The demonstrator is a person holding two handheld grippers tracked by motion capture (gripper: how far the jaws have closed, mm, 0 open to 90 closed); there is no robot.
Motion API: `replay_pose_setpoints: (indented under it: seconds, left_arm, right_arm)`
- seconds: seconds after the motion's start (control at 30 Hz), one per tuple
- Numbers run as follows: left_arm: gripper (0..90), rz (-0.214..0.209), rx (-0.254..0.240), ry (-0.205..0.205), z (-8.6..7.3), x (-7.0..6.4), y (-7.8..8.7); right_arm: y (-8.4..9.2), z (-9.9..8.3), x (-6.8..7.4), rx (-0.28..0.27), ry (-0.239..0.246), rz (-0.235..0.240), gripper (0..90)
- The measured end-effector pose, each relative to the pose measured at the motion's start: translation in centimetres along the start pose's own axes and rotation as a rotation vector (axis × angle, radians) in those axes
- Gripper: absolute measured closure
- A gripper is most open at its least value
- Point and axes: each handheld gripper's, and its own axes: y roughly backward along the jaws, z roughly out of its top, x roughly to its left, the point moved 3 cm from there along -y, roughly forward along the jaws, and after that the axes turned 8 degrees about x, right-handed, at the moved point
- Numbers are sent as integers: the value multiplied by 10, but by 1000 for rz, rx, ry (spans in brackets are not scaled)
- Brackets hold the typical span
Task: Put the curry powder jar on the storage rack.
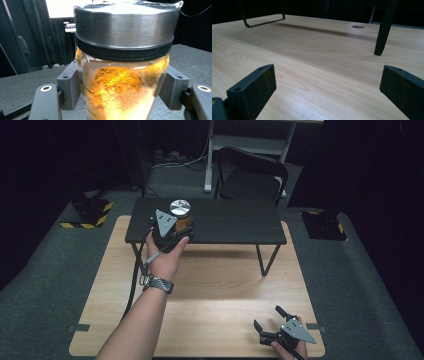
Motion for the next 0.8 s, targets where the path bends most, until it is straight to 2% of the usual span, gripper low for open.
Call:
replay_pose_setpoints:
  seconds: [0.27, 0.67, 0.73, 0.8]
  left_arm:
    - [307, -6, 21, 4, -1, 4, -4]
    - [304, -11, 6, 26, -6, 4, -7]
    - [276, -3, 3, 27, -6, 3, -7]
    - [188, 7, 1, 36, -5, 3, -6]
  right_arm:
    - [0, 0, 0, -3, 0, -3, 0]
    - [0, -1, 0, -4, -2, -3, 0]
    - [0, -1, 0, -5, -3, -4, 0]
    - [0, -1, 0, -6, -3, -4, 0]
